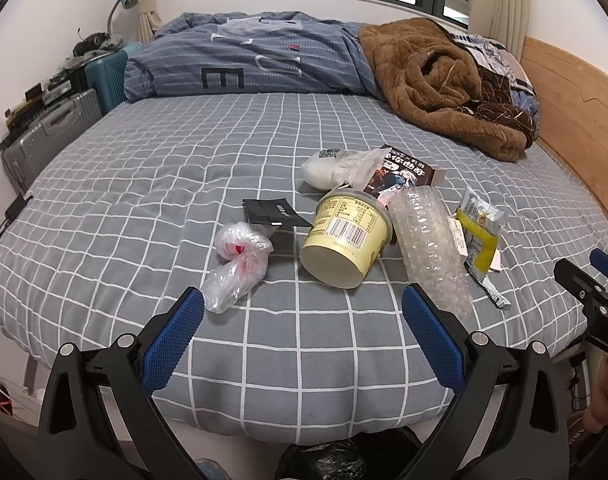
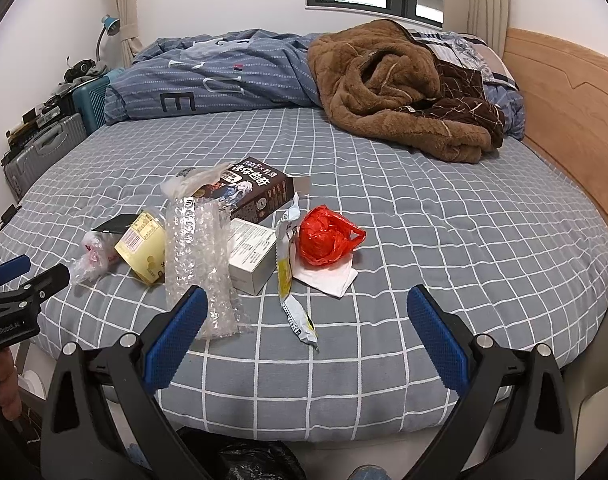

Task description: Collect trash

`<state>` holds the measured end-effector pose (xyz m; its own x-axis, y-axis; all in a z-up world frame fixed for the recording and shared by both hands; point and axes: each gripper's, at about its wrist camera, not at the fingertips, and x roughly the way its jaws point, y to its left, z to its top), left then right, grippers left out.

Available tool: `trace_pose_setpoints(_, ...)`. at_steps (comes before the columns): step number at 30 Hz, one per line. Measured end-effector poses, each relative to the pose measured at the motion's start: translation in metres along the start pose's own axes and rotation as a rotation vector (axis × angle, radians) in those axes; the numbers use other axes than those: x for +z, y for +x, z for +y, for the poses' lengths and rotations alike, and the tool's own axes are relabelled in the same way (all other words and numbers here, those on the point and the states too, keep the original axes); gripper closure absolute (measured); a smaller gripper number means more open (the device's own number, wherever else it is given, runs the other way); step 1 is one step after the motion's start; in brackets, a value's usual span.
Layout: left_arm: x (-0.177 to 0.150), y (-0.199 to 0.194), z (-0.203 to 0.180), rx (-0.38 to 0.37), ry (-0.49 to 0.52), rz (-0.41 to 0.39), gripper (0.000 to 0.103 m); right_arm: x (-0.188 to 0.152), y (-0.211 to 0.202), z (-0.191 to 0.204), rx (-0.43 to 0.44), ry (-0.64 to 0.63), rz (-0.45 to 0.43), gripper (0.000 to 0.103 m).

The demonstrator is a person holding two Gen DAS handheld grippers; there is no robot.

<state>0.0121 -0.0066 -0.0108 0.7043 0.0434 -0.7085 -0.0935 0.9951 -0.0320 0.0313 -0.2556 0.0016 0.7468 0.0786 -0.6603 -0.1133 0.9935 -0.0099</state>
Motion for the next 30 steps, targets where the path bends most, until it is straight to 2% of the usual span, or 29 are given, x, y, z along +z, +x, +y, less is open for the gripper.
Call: trace_pose_setpoints(30, 0.0026, 0.0017, 0.0079, 0.005, 0.005, 0.008, 0.006, -0.0021, 0.0043, -0.0016, -0.001, 0.008, 0.005, 0.007)
